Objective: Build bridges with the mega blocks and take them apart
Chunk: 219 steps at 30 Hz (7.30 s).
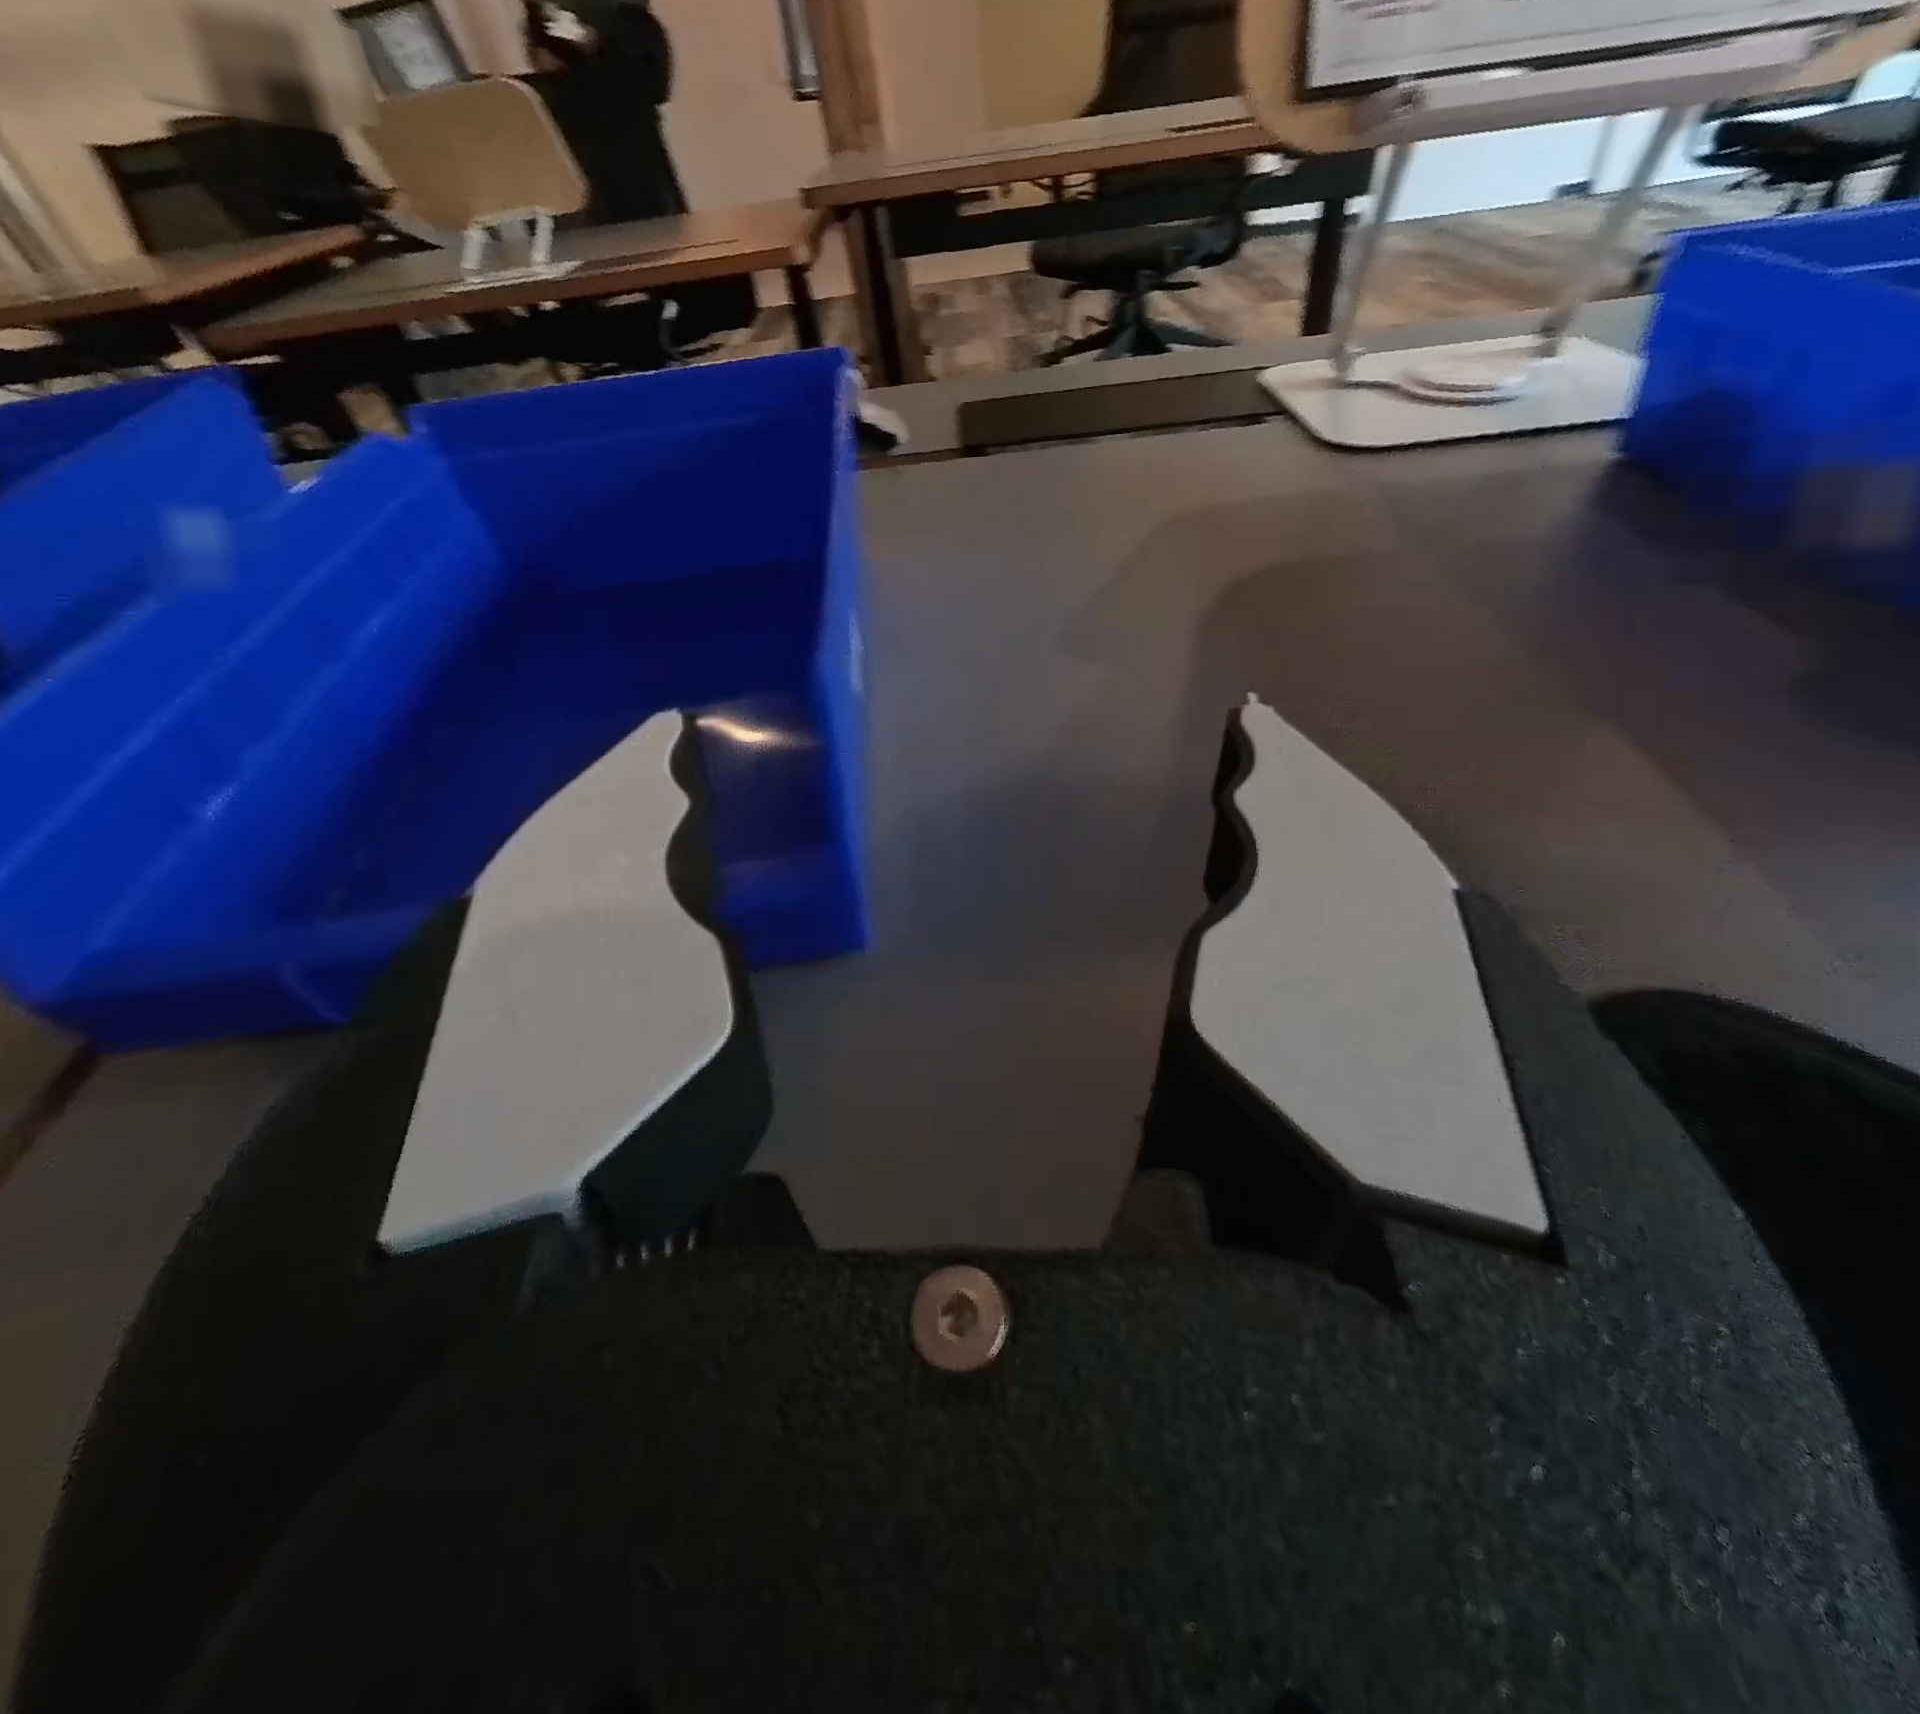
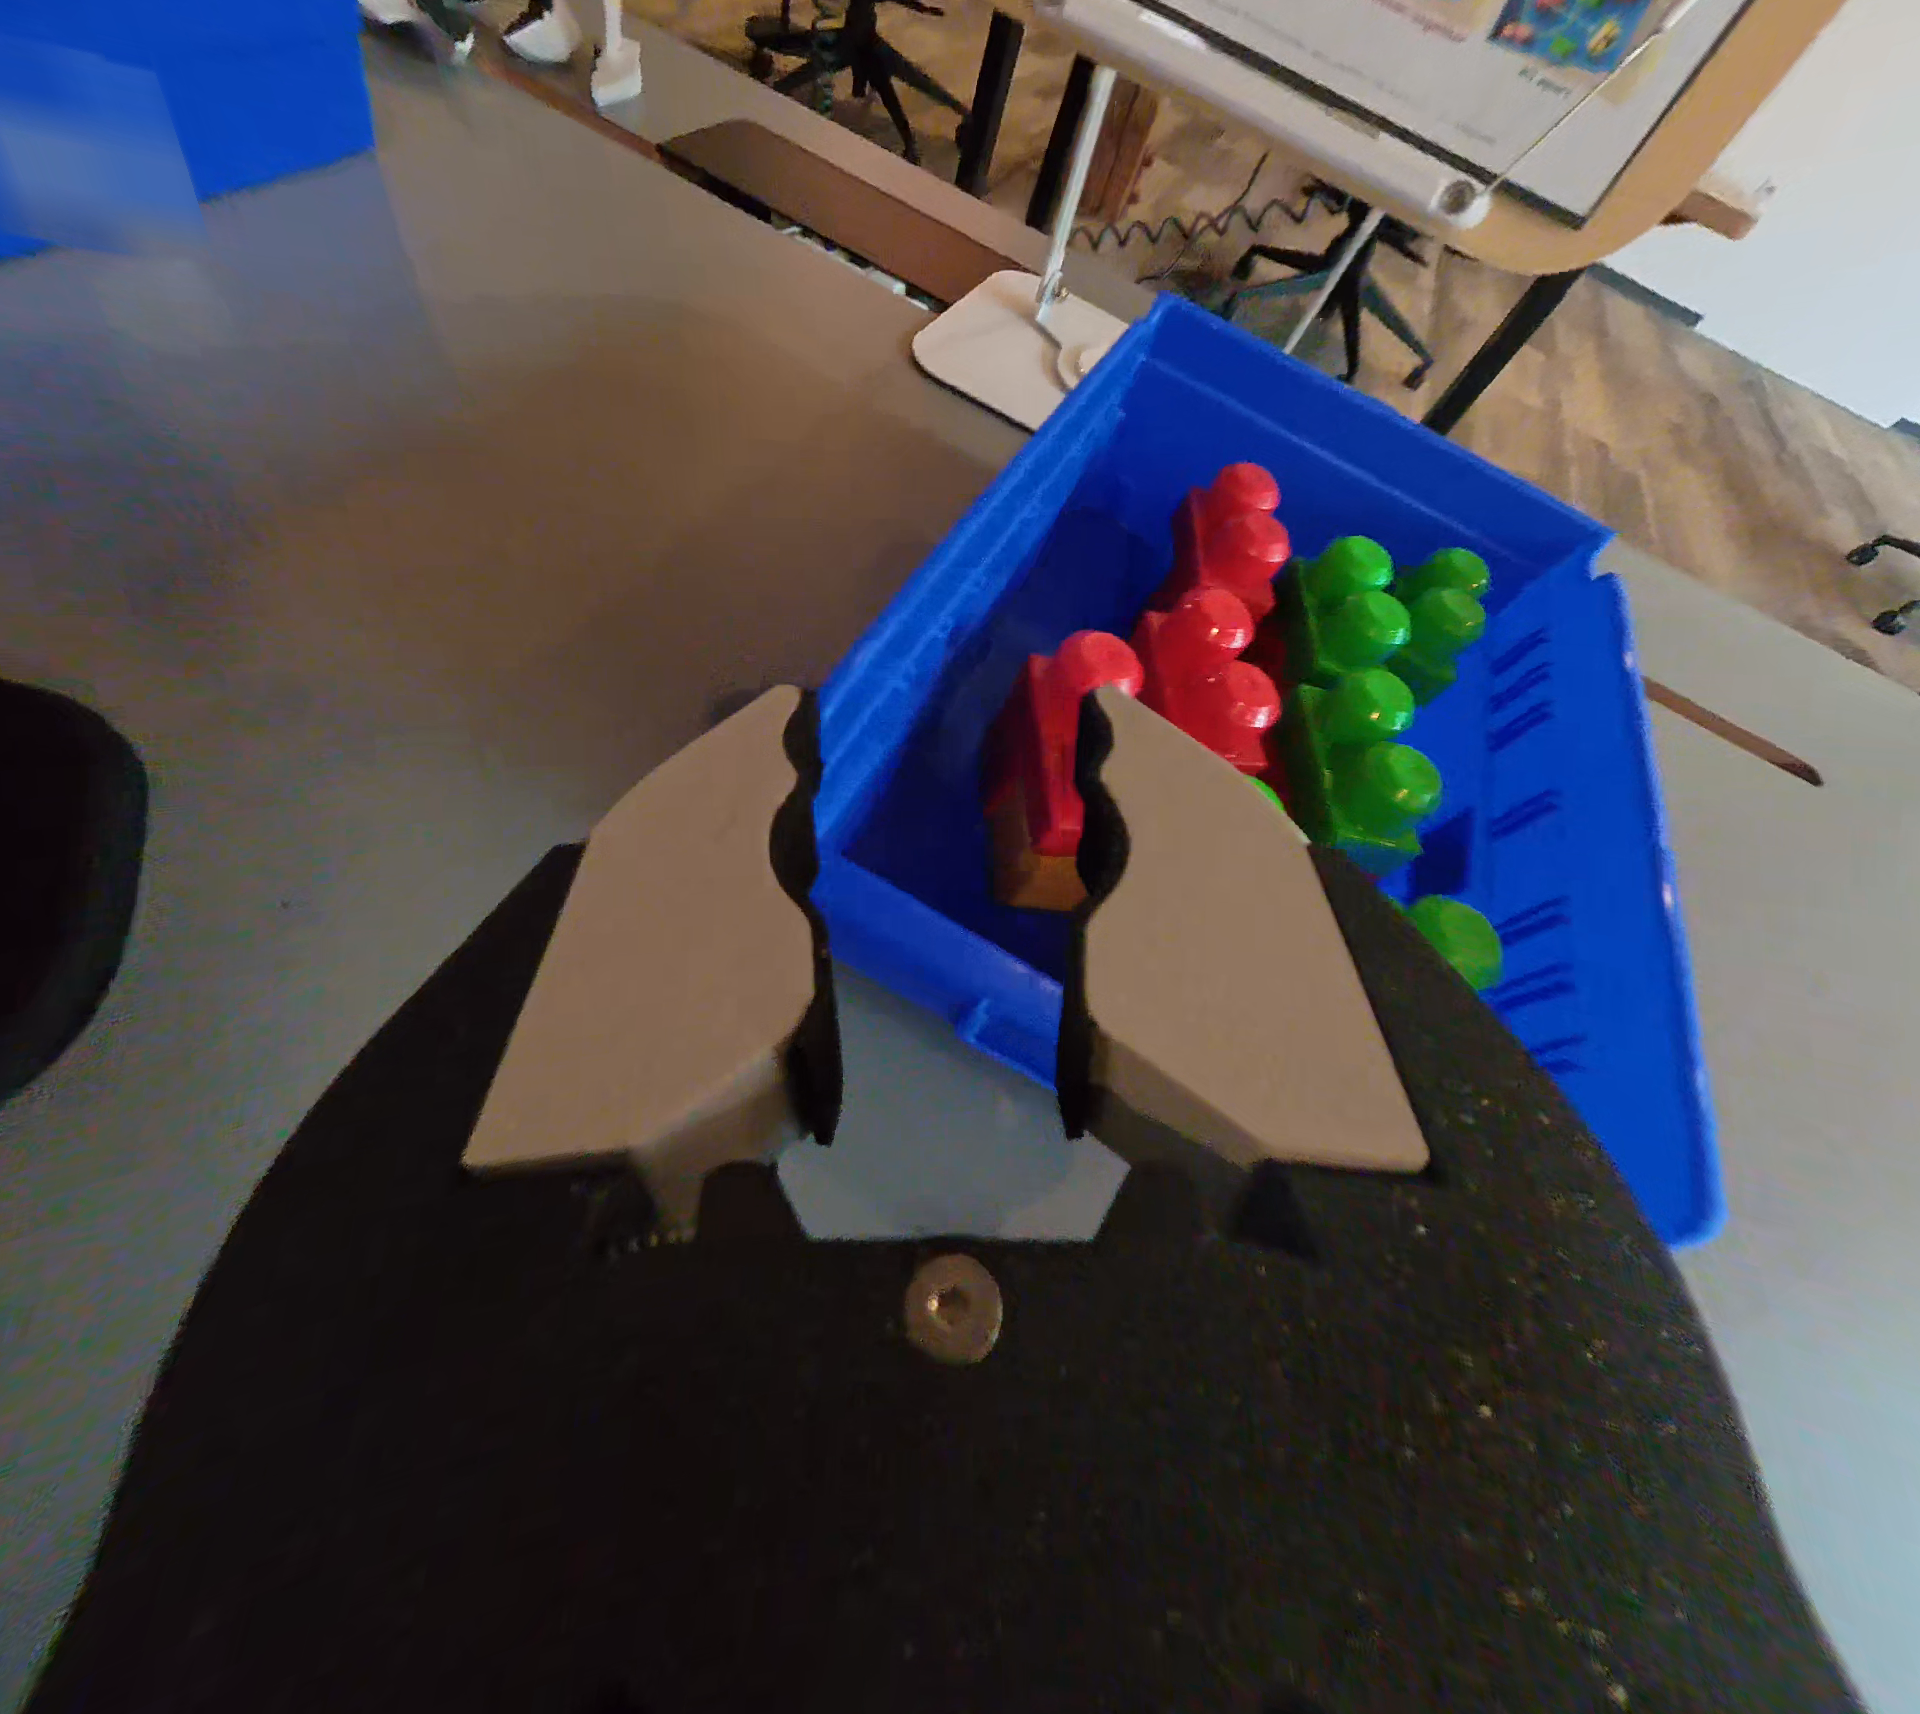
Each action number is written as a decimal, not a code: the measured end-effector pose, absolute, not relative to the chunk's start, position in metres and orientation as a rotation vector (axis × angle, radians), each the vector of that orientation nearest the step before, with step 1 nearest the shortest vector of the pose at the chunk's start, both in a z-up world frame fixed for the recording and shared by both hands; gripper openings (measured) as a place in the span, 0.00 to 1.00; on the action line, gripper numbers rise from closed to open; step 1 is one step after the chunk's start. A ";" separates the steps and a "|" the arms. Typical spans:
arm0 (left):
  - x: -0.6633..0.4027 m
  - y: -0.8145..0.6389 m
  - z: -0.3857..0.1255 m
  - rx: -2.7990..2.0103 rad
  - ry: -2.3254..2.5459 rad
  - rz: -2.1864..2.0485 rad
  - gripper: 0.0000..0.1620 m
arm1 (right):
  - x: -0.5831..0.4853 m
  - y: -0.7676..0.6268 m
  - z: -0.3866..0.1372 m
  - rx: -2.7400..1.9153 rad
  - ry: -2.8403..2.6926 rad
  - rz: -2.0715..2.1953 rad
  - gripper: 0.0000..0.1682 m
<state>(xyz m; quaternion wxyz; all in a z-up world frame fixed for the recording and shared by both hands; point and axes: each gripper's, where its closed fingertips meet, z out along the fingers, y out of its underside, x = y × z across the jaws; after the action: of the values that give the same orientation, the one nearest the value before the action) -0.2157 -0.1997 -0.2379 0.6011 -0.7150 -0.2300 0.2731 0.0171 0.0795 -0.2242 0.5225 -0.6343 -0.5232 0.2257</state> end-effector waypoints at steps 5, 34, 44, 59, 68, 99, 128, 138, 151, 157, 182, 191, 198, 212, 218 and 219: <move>-0.254 -0.201 -0.253 -1.742 -0.565 0.746 0.49 | 0.034 0.095 -0.222 -1.513 -1.239 0.523 0.29; -0.223 -0.136 -0.273 -1.843 -0.687 0.655 0.02 | 0.078 0.148 -0.218 -1.468 -1.256 0.518 0.29; -0.160 -0.074 -0.274 -1.909 -0.596 0.679 0.03 | 0.086 0.157 -0.219 -1.429 -1.294 0.638 0.29; -0.089 -0.004 -0.274 -1.906 -0.566 0.627 0.02 | 0.090 0.149 -0.237 -1.381 -1.393 0.779 0.28; -0.066 0.025 -0.275 -1.923 -0.503 0.635 0.03 | 0.097 0.151 -0.241 -1.379 -1.394 0.792 0.28; 0.025 0.049 -0.228 -1.642 -0.277 0.571 0.28 | 0.132 0.185 -0.250 -1.496 -1.191 0.652 0.42; -0.006 0.080 -0.274 -1.803 -0.443 0.593 0.17 | 0.126 0.228 -0.283 -1.624 -1.127 0.519 0.30; -0.015 0.093 -0.283 -1.840 -0.471 0.555 0.09 | 0.113 0.225 -0.288 -1.636 -1.183 0.568 0.14; -0.004 0.091 -0.272 -1.813 -0.402 0.498 0.03 | 0.132 0.227 -0.279 -1.654 -1.148 0.439 0.04; 0.003 0.081 -0.238 -1.738 -0.345 0.486 0.04 | 0.141 0.214 -0.238 -1.593 -1.107 0.402 0.04; -0.134 -0.115 -0.148 -1.568 -0.441 0.688 0.04 | -0.030 0.045 -0.149 -1.364 -1.194 0.635 0.04; -0.205 -0.220 -0.154 -1.540 -0.573 0.837 0.04 | -0.131 -0.045 -0.159 -1.276 -1.300 0.792 0.04; -0.240 -0.295 -0.165 -1.522 -0.670 0.945 0.04 | -0.190 -0.112 -0.175 -1.215 -1.384 0.903 0.04; -0.291 -0.347 -0.244 -1.618 -0.805 0.857 0.03 | -0.238 -0.166 -0.251 -1.287 -1.511 0.856 0.05; -0.310 -0.344 -0.267 -1.651 -0.851 0.806 0.02 | -0.244 -0.165 -0.278 -1.331 -1.560 0.749 0.06; -0.314 -0.343 -0.269 -1.654 -0.852 0.803 0.02 | -0.245 -0.165 -0.281 -1.333 -1.568 0.730 0.07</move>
<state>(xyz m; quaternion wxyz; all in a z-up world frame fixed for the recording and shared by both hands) -0.3141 -0.3427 -0.2686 0.5290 -0.6926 -0.3568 0.3363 -0.2448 -0.1651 -0.2812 0.4607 -0.5419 -0.6373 0.2966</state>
